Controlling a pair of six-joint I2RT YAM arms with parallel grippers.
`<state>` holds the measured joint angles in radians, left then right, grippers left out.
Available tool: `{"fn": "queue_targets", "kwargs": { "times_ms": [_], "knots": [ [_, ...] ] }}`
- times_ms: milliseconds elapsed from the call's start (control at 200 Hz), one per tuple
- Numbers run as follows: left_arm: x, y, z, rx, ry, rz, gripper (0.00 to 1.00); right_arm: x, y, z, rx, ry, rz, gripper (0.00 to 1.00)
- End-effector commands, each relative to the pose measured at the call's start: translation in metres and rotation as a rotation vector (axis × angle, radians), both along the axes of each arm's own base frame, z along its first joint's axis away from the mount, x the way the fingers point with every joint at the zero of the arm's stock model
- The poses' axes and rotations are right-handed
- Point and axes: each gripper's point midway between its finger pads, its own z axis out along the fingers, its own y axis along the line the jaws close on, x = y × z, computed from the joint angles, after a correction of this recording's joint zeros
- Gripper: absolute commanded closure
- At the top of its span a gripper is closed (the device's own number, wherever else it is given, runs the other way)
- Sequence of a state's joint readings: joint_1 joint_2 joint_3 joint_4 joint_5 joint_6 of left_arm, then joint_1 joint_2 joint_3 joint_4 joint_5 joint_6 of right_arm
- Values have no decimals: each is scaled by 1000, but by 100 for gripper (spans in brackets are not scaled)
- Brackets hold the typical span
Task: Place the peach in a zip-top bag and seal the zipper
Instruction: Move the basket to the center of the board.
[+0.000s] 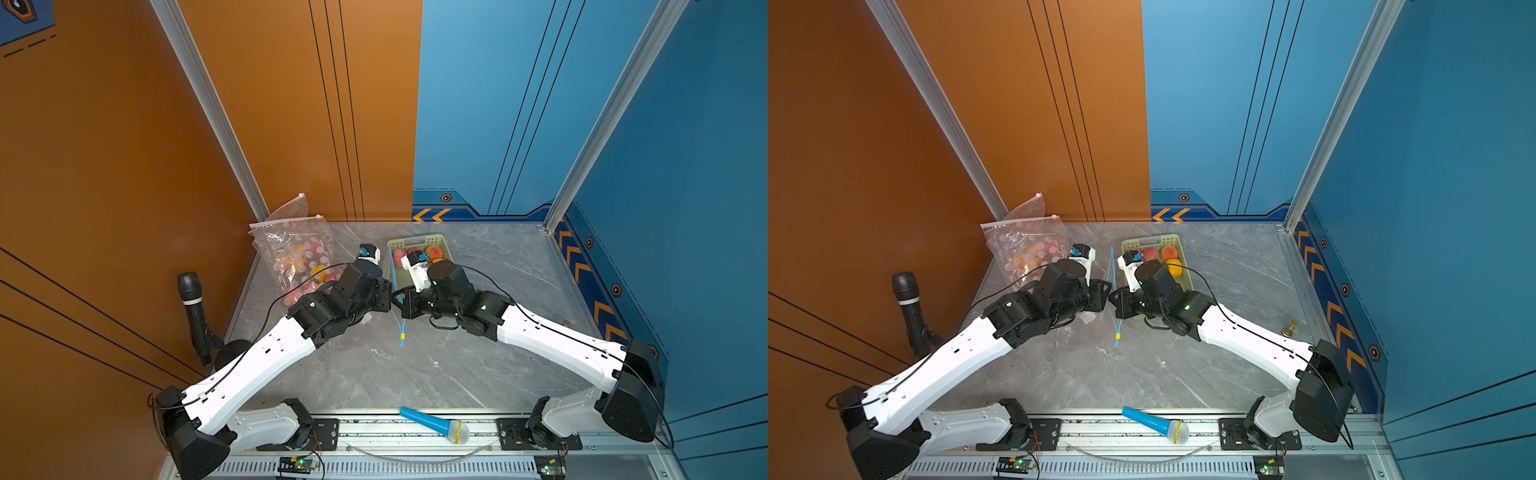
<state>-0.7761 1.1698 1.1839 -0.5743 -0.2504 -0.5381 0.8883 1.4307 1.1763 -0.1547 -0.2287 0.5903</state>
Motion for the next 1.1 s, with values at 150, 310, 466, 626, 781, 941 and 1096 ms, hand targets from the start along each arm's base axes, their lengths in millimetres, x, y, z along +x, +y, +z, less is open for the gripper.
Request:
{"fn": "queue_targets", "kwargs": {
  "times_ms": [150,310,466,626,781,941,1096],
  "knots": [
    [-3,6,0,7,7,14,74,2,0,15,4,-68,-2,100],
    [-2,8,-12,26,27,31,72,-1,3,16,-36,-100,6,100],
    [0,13,-19,45,33,49,95,5,-5,10,-80,-103,-46,100],
    [-1,18,-18,52,22,63,100,14,-15,-4,-120,-73,-118,100],
    [-3,18,-12,50,4,51,100,23,-18,-18,-138,-36,-162,94],
    [-8,12,0,30,-28,19,100,32,-12,-36,-176,3,-168,75],
    [-12,12,11,7,-55,18,100,39,-1,-56,-198,35,-157,62]
  ]
}}
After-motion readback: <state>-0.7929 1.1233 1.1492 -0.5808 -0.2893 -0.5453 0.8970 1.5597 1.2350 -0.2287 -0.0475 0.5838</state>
